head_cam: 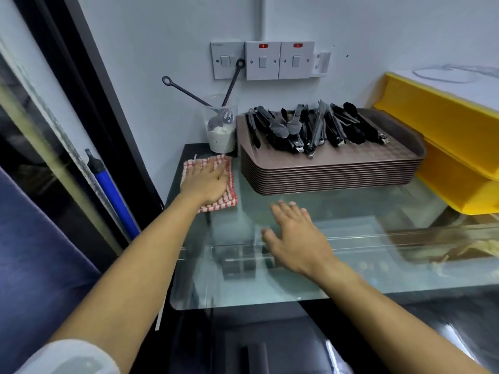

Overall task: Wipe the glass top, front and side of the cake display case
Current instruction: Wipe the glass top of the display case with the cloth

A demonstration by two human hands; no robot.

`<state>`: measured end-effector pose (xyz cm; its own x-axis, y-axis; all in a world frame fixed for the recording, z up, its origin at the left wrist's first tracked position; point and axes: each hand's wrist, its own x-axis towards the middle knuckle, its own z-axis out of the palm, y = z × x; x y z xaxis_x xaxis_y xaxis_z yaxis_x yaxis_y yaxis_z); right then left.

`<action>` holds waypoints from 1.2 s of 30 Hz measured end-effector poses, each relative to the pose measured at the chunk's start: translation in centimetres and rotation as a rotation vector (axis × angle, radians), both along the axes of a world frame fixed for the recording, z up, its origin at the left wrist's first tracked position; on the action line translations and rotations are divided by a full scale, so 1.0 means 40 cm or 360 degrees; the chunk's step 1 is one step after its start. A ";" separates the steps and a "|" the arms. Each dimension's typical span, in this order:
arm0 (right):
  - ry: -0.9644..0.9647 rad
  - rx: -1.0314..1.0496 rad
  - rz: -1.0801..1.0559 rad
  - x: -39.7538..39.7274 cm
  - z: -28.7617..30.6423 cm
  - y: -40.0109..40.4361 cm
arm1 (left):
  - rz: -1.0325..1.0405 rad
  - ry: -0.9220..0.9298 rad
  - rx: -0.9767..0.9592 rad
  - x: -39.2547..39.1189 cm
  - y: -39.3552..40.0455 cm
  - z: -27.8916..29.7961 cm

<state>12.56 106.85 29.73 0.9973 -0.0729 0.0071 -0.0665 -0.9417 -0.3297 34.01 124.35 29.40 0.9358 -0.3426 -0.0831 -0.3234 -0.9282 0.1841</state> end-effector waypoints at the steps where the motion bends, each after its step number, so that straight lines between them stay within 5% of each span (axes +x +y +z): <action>1: 0.0036 -0.0030 -0.0052 -0.003 -0.001 -0.023 | -0.0041 -0.0015 -0.0008 -0.031 -0.012 -0.002; 9: 0.0047 -0.0117 -0.0055 -0.020 -0.020 -0.060 | -0.0406 -0.0029 0.0008 -0.312 0.015 -0.003; 16: 0.0058 -0.0130 -0.0034 -0.025 -0.021 -0.061 | 0.0158 0.0015 -0.0048 -0.125 0.013 0.010; 22: 0.0054 -0.0171 -0.0002 -0.024 -0.028 -0.068 | -0.0261 -0.0029 -0.0046 -0.342 -0.029 -0.019; 31: 0.0018 -0.0168 -0.0045 -0.015 -0.033 -0.065 | 0.0078 -0.0004 -0.0038 -0.037 0.090 0.002; 36: 0.0032 -0.0164 -0.0043 -0.016 -0.032 -0.065 | 0.0046 0.0007 -0.0097 -0.095 -0.012 0.012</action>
